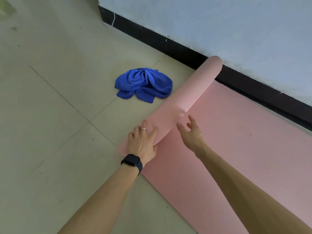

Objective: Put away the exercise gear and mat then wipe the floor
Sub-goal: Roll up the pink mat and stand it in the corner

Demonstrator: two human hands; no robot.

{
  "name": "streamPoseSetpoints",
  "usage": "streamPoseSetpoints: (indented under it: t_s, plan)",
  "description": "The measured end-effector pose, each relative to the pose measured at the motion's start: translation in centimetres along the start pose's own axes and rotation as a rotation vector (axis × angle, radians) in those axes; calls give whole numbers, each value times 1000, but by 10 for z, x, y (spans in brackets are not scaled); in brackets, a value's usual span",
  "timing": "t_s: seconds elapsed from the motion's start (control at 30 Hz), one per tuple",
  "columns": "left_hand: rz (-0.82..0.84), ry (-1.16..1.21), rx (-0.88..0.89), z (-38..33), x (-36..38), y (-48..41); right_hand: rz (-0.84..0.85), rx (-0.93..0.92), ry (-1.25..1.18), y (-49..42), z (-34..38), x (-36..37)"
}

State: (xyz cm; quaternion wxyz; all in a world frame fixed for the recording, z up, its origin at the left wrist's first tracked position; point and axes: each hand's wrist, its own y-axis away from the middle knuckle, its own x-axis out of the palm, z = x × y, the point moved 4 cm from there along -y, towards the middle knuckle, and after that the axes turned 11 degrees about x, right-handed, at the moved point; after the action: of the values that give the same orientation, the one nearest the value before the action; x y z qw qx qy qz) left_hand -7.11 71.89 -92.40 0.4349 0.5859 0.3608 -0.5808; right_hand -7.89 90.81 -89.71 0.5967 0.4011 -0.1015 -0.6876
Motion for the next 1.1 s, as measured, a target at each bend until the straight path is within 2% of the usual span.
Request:
streamPoseSetpoints:
  t_s: [0.17,0.27,0.33,0.43,0.53,0.63,0.77,0.87,0.97,1.1]
  plan:
    - [-81,76,62,9,-6,-1,45,67,-178,-32,37,25]
    - [-73,277,-15,28,-14,-12,182,114,-227,-49,46,33]
    - [-6,408,-69,38,-16,-28,297,97,-198,-56,51,37]
    - [36,549,-153,51,-15,-62,299,16,16,-66,53,34]
    - [41,649,-115,51,-9,-96,168,-93,502,-82,44,26]
    - [94,737,-33,42,-6,-129,-4,-170,812,-99,28,13]
    - [80,657,17,23,-4,-166,-60,-83,999,-110,-34,-9]
    - [20,604,42,13,-4,-189,-145,-190,964,-101,-58,-8]
    - [-11,543,60,12,-1,-204,-216,-212,936,-106,-58,-9]
    - [-50,147,117,14,23,-198,-234,-203,941,-106,-63,-10]
